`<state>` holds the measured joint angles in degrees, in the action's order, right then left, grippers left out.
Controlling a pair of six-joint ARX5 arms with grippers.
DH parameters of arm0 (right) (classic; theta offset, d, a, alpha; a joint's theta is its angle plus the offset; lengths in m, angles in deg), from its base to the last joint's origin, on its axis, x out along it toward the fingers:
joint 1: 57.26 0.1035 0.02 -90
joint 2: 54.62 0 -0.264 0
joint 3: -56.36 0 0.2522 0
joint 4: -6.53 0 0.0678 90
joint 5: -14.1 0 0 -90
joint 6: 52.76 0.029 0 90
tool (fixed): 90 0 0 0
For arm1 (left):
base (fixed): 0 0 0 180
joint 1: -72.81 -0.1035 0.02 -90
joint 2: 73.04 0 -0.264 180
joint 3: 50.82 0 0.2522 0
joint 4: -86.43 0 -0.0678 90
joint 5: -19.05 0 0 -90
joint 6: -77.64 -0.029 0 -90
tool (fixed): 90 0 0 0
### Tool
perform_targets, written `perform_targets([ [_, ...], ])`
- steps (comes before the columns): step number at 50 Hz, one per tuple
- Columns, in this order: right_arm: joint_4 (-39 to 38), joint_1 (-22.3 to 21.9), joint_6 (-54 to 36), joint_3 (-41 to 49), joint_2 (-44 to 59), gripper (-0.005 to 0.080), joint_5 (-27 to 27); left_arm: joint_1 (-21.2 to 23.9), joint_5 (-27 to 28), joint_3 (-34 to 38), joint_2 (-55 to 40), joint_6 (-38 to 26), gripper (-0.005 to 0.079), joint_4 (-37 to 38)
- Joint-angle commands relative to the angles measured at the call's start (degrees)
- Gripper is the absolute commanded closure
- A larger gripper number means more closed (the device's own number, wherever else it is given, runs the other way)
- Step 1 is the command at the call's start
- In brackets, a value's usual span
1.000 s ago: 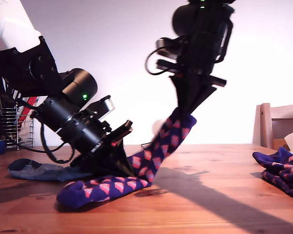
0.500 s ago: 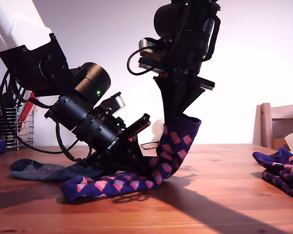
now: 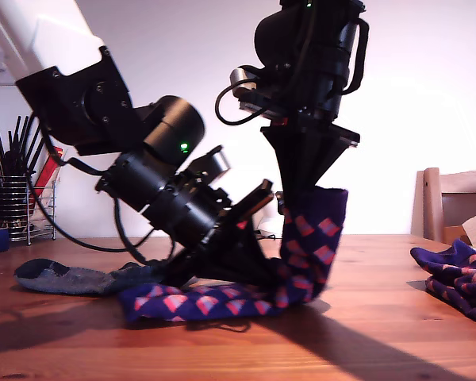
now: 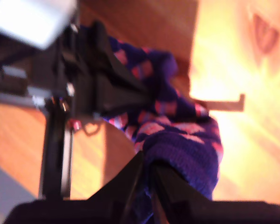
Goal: Fold the socks in front of you. After folding them, place them to the right side.
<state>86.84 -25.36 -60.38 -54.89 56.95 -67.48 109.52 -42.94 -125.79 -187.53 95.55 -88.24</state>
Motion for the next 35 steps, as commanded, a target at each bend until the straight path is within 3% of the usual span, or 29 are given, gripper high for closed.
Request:
perform_targets([
  [1,0.7,-0.3,-0.3,0.2,-3.1,0.0765,-0.1,1.0,0.8,1.1,-1.5,0.9,0.0764,-0.9],
  [12,3.8,-1.1,-1.0,0.2,-3.3,0.0765,-4.5,2.8,3.3,1.0,-1.5,3.5,0.0764,-1.3],
  [19,5.4,-1.6,-1.4,0.2,-3.4,0.0765,-4.5,2.8,6.8,0.7,-1.4,5.9,0.0764,-2.3],
  [35,7.5,-1.7,-1.4,0.2,-3.4,0.0765,-4.5,-0.6,12.5,-1.5,2.3,6.8,0.0764,-0.7],
])
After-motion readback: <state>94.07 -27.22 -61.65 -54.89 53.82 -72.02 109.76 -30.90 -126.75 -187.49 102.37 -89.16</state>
